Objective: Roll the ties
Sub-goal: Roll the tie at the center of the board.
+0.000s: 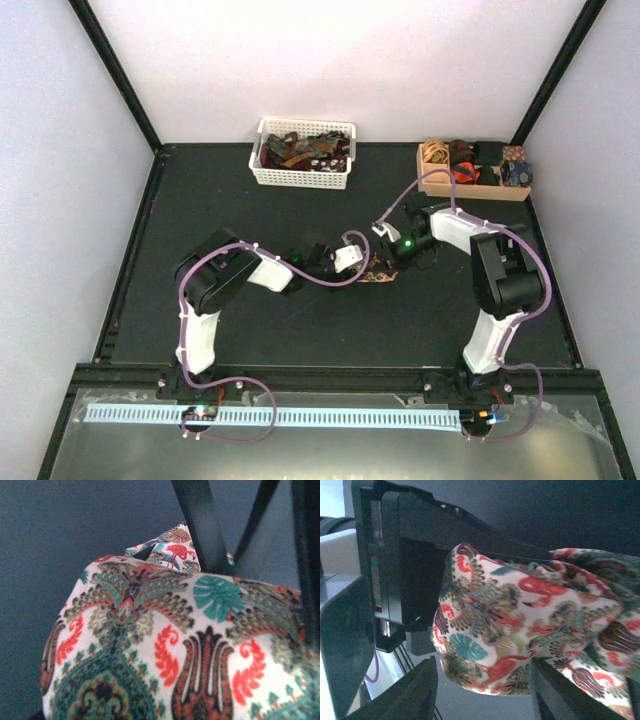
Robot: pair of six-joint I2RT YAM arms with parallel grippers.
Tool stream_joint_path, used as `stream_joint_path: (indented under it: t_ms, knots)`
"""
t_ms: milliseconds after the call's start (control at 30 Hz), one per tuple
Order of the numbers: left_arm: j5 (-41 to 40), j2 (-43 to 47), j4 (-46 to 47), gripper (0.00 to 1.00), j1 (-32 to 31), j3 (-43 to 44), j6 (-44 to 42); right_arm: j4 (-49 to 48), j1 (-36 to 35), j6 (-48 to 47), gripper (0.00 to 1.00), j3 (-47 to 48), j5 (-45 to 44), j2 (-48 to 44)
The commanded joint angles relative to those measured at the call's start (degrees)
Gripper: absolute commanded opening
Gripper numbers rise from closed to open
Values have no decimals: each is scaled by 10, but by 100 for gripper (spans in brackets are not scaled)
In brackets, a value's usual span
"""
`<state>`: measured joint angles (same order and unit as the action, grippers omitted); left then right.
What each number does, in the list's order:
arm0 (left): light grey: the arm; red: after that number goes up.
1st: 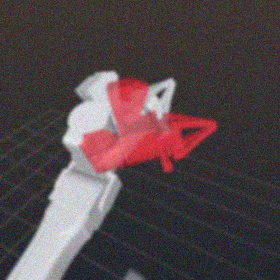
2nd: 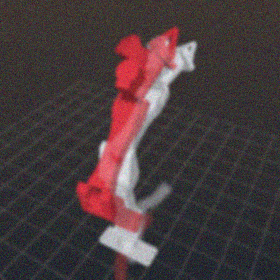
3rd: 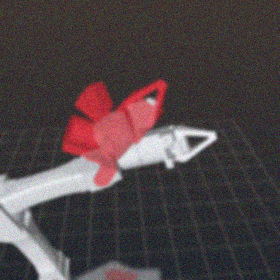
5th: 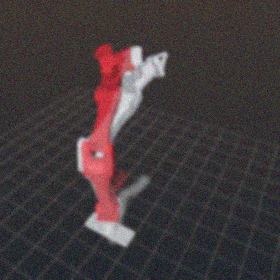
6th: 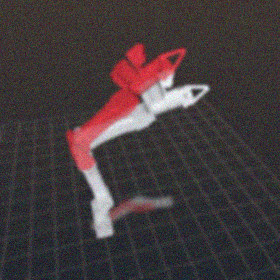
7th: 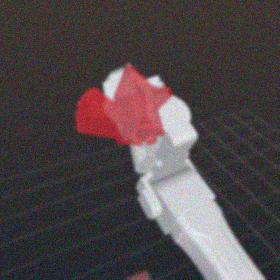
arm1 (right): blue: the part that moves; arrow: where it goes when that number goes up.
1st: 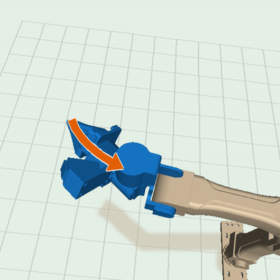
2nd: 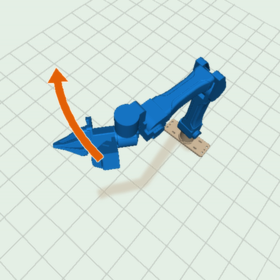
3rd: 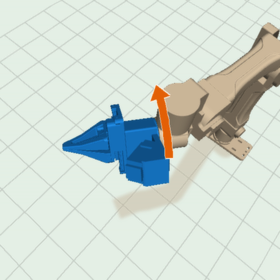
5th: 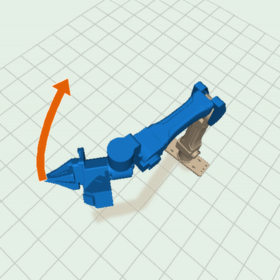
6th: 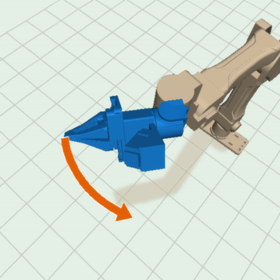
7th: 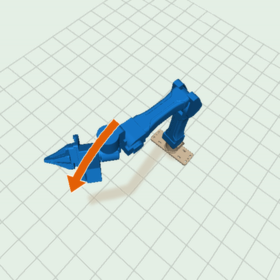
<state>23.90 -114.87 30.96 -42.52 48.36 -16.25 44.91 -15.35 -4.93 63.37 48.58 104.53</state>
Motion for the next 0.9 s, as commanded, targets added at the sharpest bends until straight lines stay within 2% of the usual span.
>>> stream_joint_path:
  t_ms: [0, 67, 133, 167, 233, 267, 300, 367, 467, 867]
  knots:
    - [-38, -19, -105, 45, -11, -7, -19, -17, -16, 30, 51, 3, -11, 15]
    - [-36, -20, -106, 46, -12, -6, -19, -13, -15, 31, 41, 9, -53, 26]
    - [-35, -18, -105, 46, -12, -7, -17, -22, -9, 37, 19, 2, -71, 28]
    - [-34, -17, -105, 47, -12, -7, -18, -25, -7, 39, 12, -4, -77, 26]
    - [-31, -16, -104, 47, -12, -10, -23, -18, 2, 35, 9, -6, -81, 28]
    - [-31, -14, -104, 47, -13, -10, -27, -10, 8, 30, 13, -2, -79, 33]
    - [-31, -14, -103, 47, -13, -12, -28, 2, 12, 22, 26, 4, -74, 37]
    - [-29, -15, -105, 47, -13, -10, -30, 14, 16, 12, 44, 12, -59, 36]
    - [-28, -14, -105, 47, -14, -12, -28, -6, 15, 31, 57, 9, -38, 13]
    - [-31, -17, -108, 47, -16, -7, -30, -23, -2, 65, 55, 36, -10, 31]
